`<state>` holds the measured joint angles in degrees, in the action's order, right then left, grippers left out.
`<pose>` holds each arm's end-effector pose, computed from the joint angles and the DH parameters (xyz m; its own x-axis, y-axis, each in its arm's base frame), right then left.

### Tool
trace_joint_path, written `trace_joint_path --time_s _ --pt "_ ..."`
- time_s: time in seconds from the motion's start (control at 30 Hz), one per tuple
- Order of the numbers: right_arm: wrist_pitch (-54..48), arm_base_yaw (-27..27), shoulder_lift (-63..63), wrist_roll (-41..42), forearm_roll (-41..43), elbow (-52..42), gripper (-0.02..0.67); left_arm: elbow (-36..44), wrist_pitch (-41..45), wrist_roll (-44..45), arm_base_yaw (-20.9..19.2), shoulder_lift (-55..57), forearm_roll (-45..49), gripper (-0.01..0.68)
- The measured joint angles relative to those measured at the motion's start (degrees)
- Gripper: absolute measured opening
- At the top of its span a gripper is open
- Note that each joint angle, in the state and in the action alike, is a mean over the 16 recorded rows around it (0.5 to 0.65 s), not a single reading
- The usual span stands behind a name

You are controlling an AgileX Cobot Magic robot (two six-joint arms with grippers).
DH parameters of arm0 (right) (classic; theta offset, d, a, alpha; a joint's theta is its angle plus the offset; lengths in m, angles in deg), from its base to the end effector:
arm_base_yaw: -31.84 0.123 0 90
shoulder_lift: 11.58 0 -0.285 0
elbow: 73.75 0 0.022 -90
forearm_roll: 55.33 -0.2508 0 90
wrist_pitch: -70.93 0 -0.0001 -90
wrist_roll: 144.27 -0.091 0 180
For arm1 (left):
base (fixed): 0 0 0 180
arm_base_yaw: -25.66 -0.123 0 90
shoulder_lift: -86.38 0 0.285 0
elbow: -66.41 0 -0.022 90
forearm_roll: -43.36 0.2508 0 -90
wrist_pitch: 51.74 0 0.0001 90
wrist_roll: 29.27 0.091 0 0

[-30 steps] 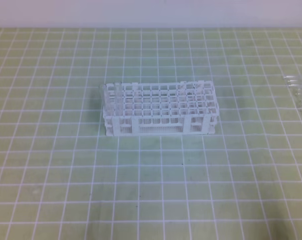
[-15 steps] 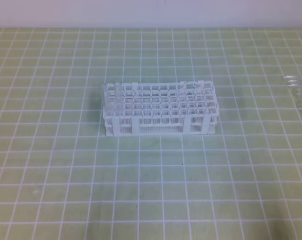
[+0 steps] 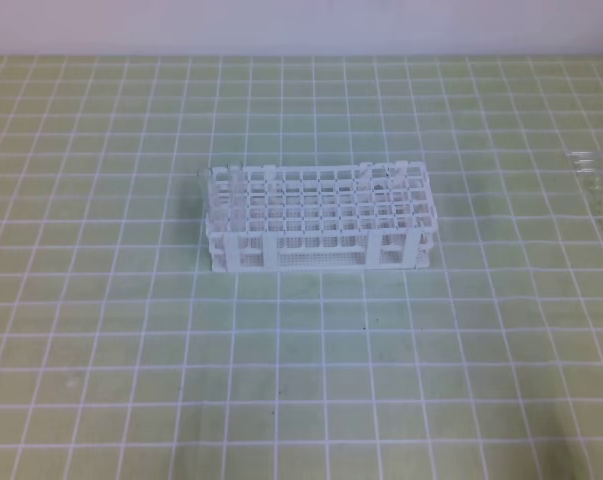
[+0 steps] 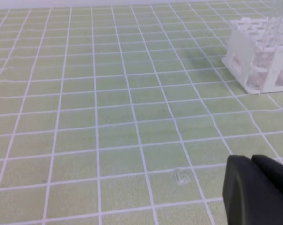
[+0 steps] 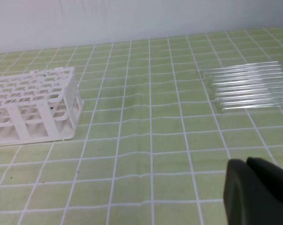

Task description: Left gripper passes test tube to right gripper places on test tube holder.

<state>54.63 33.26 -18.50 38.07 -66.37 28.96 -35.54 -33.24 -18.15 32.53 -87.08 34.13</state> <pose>0.0536 0.0062 0.1883 -0.1868 0.1390 -0.9725 -0.0513 0.9872 0.1509 0.0521 -0.0110 0.1807 -0.2139 0.0672 -0.9745 0.1777 0.9837 0.0288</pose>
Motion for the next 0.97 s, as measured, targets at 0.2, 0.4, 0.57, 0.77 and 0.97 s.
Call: trace_joint_path --time_s 0.2,0.4,0.57,0.77,0.97 --pt "0.0 0.0 0.0 0.0 0.0 0.0 -0.015 -0.2 0.2 0.0 0.0 0.3 0.0 0.0" --pt "0.0 0.0 0.0 0.0 0.0 0.0 -0.015 -0.1 0.1 0.0 0.0 0.0 0.0 0.0" --pt "0.0 0.0 0.0 0.0 0.0 0.0 -0.015 -0.2 0.2 0.0 0.0 0.1 0.0 0.0" --pt "0.0 0.0 0.0 0.0 0.0 0.0 -0.015 0.1 0.0 0.0 0.0 -0.2 0.0 0.0" --pt "0.0 0.0 0.0 0.0 0.0 0.0 -0.015 -0.2 0.1 0.0 0.0 0.1 0.0 0.0"
